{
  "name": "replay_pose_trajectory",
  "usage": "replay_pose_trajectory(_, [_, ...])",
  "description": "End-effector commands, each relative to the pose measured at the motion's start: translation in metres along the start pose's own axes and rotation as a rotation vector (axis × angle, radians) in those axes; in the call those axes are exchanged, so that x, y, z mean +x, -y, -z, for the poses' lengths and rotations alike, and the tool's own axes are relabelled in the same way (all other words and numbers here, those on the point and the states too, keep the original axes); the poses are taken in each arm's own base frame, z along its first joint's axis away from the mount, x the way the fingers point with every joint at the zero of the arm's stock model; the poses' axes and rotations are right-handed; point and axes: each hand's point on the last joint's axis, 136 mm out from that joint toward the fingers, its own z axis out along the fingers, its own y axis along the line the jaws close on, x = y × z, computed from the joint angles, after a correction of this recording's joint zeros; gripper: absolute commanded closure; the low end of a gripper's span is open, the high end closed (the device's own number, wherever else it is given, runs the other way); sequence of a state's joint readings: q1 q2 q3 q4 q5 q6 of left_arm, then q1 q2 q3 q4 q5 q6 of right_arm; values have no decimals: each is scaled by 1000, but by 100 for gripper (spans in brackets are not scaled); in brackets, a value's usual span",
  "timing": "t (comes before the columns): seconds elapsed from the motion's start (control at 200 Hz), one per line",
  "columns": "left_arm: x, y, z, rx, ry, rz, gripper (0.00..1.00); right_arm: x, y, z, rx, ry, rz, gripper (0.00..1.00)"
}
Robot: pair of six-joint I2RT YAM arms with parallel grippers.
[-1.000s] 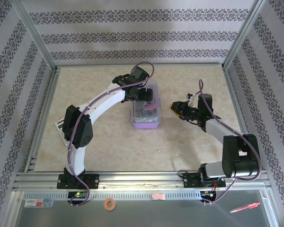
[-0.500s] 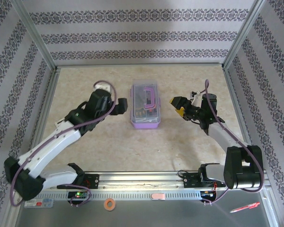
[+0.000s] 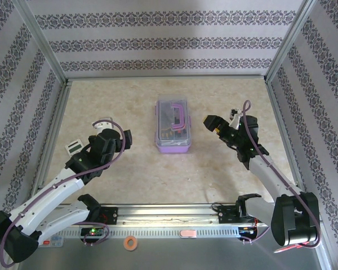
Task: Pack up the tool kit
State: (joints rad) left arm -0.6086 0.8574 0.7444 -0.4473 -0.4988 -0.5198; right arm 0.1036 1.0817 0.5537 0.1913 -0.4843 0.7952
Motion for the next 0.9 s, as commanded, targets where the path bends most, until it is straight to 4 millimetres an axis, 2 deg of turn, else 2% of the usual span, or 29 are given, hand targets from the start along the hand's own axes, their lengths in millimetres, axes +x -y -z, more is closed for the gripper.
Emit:
replay_pose_trajectory(0.0, [-5, 0, -2, 5, 80, -80, 0, -21, 1, 11, 58, 129, 144, 2])
replay_pose_trajectory(0.085, [-5, -3, -3, 4, 146, -126, 0, -29, -2, 21, 73, 198, 261, 2])
replay_pose_trajectory(0.18, [-5, -9, -6, -21, 223, -208, 0, -31, -12, 30, 55, 252, 506, 2])
replay_pose_trajectory(0.29, [-5, -11, -12, -31, 324, -235, 0, -14, -25, 34, 8, 237, 848, 2])
replay_pose_trajectory(0.36, [-1, -10, -18, -14, 362, -206, 0, -9, -24, 33, 21, 235, 961, 2])
replay_pose_trajectory(0.47, [6, -10, -28, -7, 349, -235, 0, -13, -15, 31, 75, 254, 986, 2])
replay_pose_trajectory(0.555, [10, -17, -36, -38, 353, -259, 1, -19, -3, 30, 130, 291, 976, 2])
replay_pose_trajectory(0.67, [6, -20, -42, -23, 369, -283, 0, -25, 9, 26, 183, 314, 991, 2])
replay_pose_trajectory(0.695, [4, -24, -43, -38, 376, -280, 0, -27, 10, 25, 194, 319, 999, 2])
replay_pose_trajectory(0.704, [3, -25, -43, -43, 378, -278, 0, -21, 19, 24, 206, 300, 997, 2])
replay_pose_trajectory(0.724, [3, -28, -44, -53, 379, -276, 0, -19, 24, 23, 218, 294, 1000, 2])
replay_pose_trajectory(0.809, [3, -40, -49, -81, 394, -282, 0, -22, 35, 21, 248, 314, 997, 2])
replay_pose_trajectory(0.894, [13, -55, -58, -104, 379, -271, 0, -27, 44, 20, 262, 347, 980, 2])
